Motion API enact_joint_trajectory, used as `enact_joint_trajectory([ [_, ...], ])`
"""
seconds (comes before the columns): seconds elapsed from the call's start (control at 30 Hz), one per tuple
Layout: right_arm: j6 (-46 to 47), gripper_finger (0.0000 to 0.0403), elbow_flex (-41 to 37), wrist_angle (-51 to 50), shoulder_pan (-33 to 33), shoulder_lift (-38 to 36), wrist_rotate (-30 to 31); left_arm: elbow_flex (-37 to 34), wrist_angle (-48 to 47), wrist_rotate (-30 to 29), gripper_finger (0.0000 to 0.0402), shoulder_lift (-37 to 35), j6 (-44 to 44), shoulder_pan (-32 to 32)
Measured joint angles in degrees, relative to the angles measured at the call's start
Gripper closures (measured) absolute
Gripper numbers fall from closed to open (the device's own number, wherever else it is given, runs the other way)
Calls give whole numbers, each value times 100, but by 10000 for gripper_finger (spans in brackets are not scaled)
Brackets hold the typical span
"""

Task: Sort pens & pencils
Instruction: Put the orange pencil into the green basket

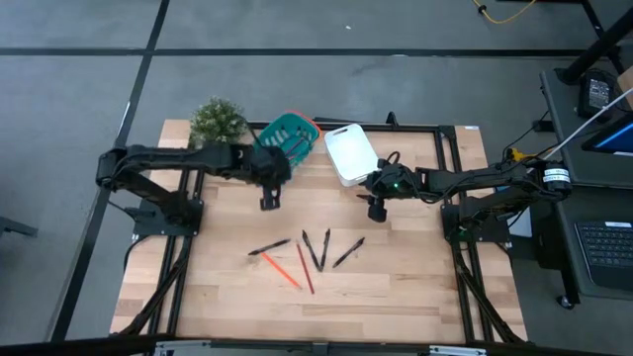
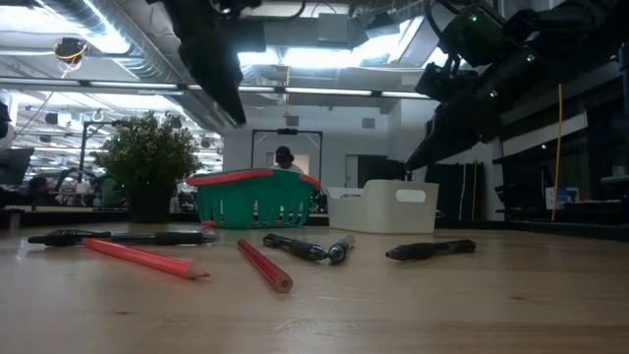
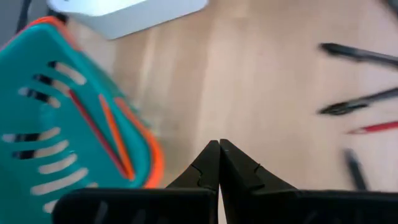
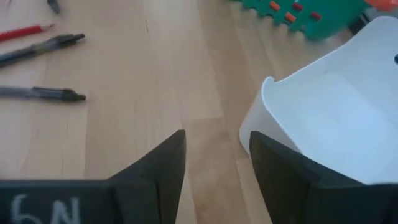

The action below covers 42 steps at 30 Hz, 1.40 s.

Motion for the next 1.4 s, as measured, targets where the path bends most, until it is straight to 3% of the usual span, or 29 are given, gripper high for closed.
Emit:
enact_joint_trajectory([
  [0.27, 915, 223, -1, 5, 0, 0, 0, 0, 76, -96, 397, 118, -268, -974],
  [0.43, 1299, 223, -2, 55, 35, 1, -1, 4, 160, -259, 363, 304, -606, -1504],
  [0.63, 1329, 223, -2, 51, 215, 0, -7, 4, -66, -328, 316, 714, -953, -2151],
  [0.83, 1331, 223, -2, 55, 402, 0, -4, 2, -298, -328, 309, 1012, -1111, -2746],
  [1.13, 1348, 223, 0, 100, 472, 0, -2, 0, 57, -294, 307, 1377, -1365, -3234],
  [1.4, 1374, 223, -2, 151, 472, 2, -7, 0, 523, 156, 308, 1832, -1375, -3332],
])
